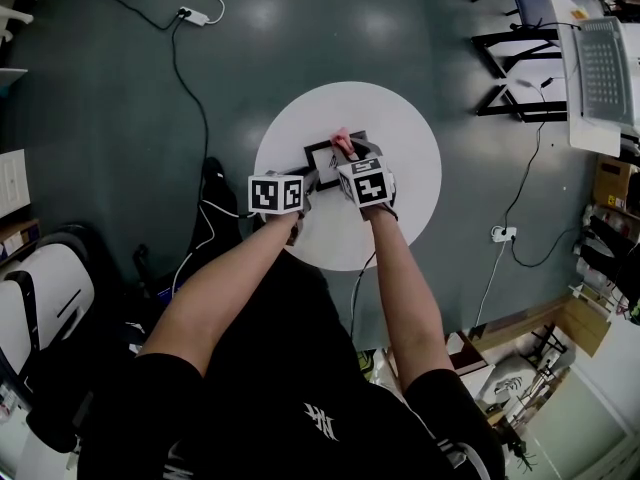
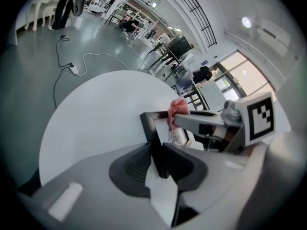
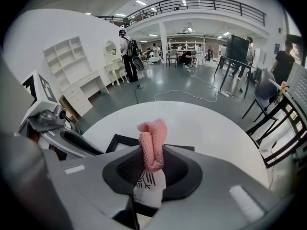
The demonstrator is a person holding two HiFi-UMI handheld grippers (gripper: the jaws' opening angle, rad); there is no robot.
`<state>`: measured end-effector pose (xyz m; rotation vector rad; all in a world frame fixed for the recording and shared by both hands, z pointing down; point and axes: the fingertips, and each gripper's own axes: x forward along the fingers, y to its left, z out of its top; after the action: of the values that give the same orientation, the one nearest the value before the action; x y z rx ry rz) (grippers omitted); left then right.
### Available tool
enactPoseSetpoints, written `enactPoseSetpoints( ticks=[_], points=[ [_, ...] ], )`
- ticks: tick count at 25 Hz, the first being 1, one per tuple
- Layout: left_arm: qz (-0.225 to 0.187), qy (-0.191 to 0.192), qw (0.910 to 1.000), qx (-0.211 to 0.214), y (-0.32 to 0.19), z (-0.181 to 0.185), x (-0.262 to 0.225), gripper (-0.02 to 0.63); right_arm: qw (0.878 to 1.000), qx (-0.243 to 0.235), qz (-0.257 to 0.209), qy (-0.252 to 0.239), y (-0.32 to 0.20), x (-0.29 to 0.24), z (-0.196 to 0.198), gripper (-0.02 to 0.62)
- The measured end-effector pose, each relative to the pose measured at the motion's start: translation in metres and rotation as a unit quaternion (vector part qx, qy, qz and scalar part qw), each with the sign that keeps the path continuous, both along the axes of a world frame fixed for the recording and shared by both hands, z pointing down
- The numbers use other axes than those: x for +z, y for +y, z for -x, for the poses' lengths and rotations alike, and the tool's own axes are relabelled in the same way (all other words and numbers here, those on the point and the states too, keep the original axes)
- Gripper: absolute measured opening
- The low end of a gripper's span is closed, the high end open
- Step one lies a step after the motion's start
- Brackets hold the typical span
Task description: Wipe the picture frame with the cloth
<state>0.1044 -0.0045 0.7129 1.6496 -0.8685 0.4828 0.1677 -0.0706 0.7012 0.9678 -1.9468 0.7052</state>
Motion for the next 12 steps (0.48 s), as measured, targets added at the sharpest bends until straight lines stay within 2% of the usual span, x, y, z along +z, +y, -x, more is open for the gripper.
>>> enactPoseSetpoints(
  ticks=[12],
  points=[
    [-0.005,-0.003,1.0,0.002,0.002,0.001,0.0,0.077,0.996,0.068,0.027,0.04,-0.006,0.004,-0.033,0.084]
  ],
)
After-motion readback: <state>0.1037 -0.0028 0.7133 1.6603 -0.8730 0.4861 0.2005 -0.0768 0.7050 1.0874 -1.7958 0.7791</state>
